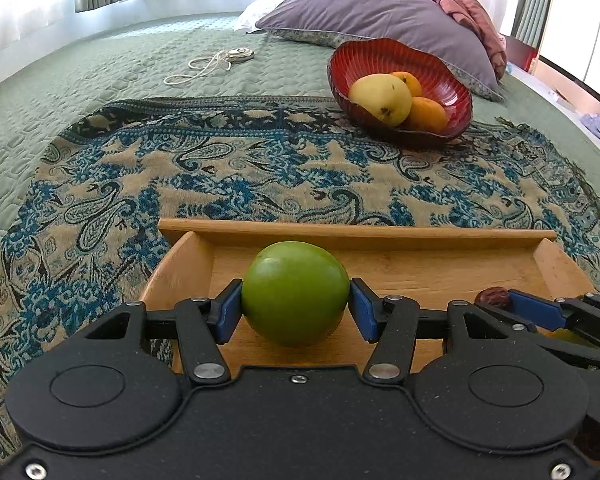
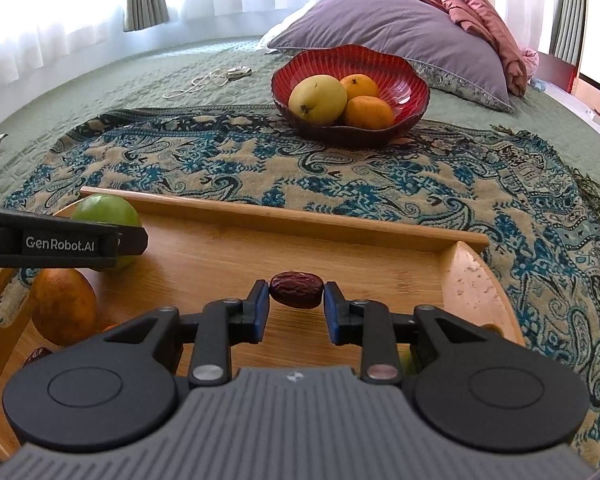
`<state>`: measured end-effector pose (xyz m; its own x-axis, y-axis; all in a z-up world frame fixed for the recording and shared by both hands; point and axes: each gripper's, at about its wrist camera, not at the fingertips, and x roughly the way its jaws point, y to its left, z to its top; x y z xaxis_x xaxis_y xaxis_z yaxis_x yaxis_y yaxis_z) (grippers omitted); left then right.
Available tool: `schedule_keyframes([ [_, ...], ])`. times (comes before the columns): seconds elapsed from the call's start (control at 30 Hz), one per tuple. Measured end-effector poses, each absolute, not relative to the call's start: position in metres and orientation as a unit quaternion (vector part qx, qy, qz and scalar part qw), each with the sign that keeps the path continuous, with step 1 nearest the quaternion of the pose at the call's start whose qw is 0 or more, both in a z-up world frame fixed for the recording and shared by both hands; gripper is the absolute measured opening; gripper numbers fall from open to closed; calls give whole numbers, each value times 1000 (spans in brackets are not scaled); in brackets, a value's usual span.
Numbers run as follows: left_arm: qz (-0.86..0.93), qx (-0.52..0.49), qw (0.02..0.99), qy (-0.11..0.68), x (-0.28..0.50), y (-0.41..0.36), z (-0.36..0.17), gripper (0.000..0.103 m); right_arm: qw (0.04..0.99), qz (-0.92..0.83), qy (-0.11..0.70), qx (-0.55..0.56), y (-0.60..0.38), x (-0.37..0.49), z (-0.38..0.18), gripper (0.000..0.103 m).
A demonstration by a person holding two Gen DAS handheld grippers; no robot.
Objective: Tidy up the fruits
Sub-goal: 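Carry the green apple with the left tool and the date with the right tool over the tray, then open the left tool releasing the apple onto the tray while the right tool releases the date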
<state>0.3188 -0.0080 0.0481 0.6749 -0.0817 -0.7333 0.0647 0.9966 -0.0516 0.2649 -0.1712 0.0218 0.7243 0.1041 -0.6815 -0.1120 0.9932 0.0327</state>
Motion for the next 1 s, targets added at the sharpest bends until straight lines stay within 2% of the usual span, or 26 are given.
schedule_keyframes([
  [0.5,-46,10,921,387,317,-12,46,54,926,64,373,-5,-166,269,15,35],
  [0.7,-49,18,922,384,315,-12,47,54,926,65,372,-5,-165,268,15,39],
  [0.73,-49,21,923,381,314,-12,48,55,926,65,371,-4,-165,268,15,42],
  [0.87,-57,20,929,366,309,-11,56,64,926,65,371,0,-165,266,17,45],
  [0.9,-57,19,929,364,307,-10,58,66,926,66,371,2,-165,265,18,46],
  [0.93,-57,19,930,363,306,-10,60,67,927,65,370,3,-166,264,19,53],
  [1.0,-56,21,931,360,304,-8,63,69,928,65,367,5,-167,263,22,53],
])
